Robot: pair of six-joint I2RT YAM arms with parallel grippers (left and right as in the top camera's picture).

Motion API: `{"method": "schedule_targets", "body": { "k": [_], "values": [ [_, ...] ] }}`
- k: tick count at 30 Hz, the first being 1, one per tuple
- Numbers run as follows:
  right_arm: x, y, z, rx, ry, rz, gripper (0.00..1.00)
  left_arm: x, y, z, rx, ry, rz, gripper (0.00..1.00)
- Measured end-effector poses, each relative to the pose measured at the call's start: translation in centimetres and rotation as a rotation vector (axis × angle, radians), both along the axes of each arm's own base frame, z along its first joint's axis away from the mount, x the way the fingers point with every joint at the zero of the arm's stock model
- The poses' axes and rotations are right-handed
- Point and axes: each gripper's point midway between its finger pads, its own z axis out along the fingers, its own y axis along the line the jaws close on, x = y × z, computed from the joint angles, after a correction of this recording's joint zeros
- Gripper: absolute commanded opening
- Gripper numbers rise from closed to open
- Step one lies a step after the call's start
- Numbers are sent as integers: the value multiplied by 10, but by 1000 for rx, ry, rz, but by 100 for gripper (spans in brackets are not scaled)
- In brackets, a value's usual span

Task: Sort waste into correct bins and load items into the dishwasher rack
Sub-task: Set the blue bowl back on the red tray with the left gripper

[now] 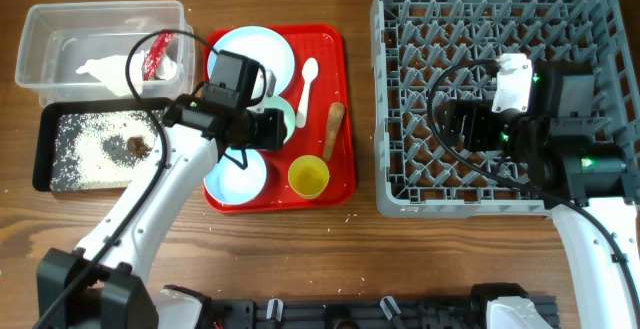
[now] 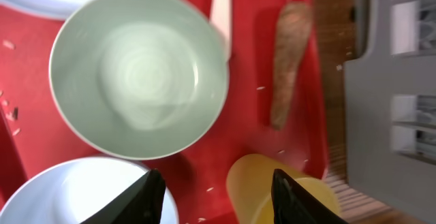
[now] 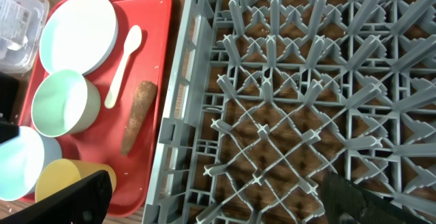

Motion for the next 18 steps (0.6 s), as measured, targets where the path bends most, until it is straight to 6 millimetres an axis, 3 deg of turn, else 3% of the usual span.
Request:
{"method": "schedule_targets", "body": {
  "k": [2,6,10,14,18],
  "values": [
    [0,0,0,0,0,0,100,-4,-10,4,2,-10,-45,51],
    [0,0,0,0,0,0,100,-30,-49,0,19,-2,-210,52],
    [0,0,0,0,0,0,99,-54,-81,-15,49,32,-336,52],
    [0,0,0,0,0,0,99,-64,-90,-39,98,87,-377,51],
    [0,0,0,0,0,0,100,-66,-91,-49,114,115,-385,50]
  ]
}}
